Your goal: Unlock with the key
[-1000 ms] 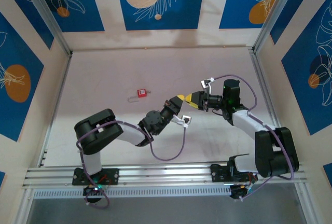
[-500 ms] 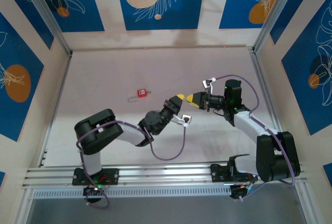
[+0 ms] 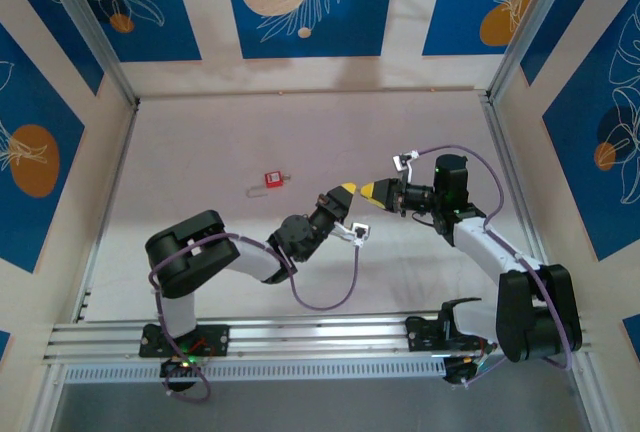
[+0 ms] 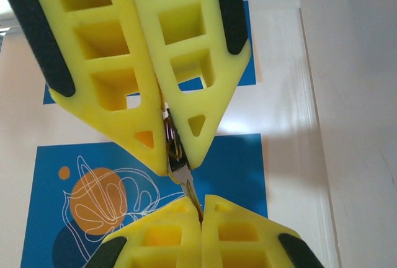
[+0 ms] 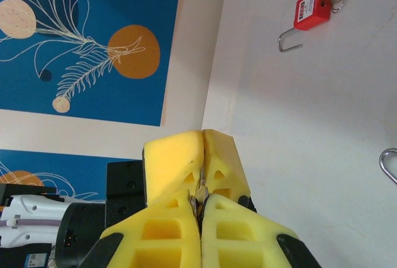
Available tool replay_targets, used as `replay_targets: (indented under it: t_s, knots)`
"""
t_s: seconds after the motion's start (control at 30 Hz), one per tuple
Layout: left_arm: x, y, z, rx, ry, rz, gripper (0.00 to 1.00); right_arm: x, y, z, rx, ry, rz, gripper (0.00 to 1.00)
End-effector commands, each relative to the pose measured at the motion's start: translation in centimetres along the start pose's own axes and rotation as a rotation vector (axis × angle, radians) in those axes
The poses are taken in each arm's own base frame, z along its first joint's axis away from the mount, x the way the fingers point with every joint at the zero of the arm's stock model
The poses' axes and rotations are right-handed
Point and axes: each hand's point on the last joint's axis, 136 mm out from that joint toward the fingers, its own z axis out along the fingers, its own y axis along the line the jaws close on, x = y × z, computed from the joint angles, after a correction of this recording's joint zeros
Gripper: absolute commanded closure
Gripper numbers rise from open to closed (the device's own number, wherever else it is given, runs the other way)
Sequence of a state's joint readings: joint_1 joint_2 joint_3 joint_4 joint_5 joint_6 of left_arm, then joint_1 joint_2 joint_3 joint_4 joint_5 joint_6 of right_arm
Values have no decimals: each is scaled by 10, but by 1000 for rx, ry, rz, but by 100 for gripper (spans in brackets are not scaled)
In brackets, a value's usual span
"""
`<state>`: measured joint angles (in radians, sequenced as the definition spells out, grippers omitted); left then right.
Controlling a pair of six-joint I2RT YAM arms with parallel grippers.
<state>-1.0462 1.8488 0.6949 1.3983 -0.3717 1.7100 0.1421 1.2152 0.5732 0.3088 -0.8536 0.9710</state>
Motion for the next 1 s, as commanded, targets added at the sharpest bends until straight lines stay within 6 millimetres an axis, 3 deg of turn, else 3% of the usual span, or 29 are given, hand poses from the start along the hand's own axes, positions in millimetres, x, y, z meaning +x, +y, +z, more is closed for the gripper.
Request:
replay_targets:
  t_s: [0.0,0.17,0.23,0.33,0.53,0.73,0.83,0.97]
  knots:
    - [-1,-1,2,-2,16,-15,100,-1,1,-4,21,-14,-21,100]
    - [2,-2,1,3,28,-25,80,1,-2,-4,43,-13,-32,100]
    - [2,-1,0,1,29,-33,62,1,-3,-5,57,-16,-40,100]
    - [6,2,-1,-5,42,-61,48,2,-5,-6,88,-26,-64,100]
    - [11,-1,-8,10,52,-78,39,3,-5,-6,127,-35,-98,100]
    - [40,2,-19,10,175,-243,28,8,-6,-8,227,-52,-185,100]
    - [48,-15,-23,98,221,-323,24,12,-8,-9,277,-66,-227,100]
    - [49,-56,-33,362,273,-466,24,15,-14,-13,329,-78,-233,100]
